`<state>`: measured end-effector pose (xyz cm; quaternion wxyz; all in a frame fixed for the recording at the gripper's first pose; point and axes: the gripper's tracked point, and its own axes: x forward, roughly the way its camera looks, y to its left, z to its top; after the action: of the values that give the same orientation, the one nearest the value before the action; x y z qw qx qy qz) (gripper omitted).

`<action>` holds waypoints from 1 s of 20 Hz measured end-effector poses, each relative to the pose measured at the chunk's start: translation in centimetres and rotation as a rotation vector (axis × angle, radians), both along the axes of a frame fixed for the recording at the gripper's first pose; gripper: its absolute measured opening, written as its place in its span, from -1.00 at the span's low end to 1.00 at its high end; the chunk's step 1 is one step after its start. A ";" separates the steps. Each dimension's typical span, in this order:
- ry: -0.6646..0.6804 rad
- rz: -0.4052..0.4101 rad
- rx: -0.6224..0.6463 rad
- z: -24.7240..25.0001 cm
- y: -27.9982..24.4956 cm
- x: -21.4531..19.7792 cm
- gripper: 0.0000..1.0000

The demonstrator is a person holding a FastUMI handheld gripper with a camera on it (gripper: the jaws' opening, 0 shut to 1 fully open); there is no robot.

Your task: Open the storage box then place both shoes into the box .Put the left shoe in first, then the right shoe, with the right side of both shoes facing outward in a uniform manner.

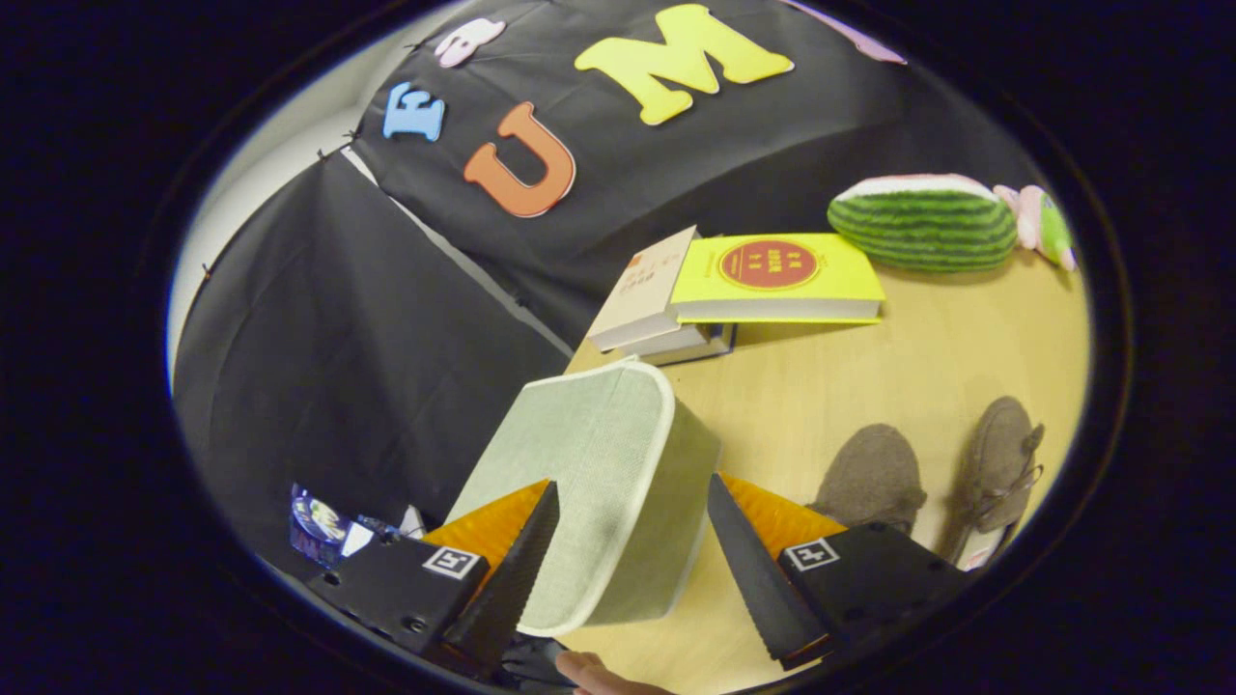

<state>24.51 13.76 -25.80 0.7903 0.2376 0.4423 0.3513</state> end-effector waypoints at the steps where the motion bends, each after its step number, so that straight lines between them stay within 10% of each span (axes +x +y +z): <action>1: 0.035 0.002 0.026 -0.5 0.2 0.4 0.98; 10: 0.293 0.166 0.307 -1.4 3.3 -0.6 0.88; 17: 0.175 0.181 0.316 0.1 2.0 -0.8 -0.49; 20: 0.096 0.186 0.290 1.7 2.0 -1.5 -0.63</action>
<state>23.01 15.71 -24.13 0.6898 0.3235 0.4442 0.4713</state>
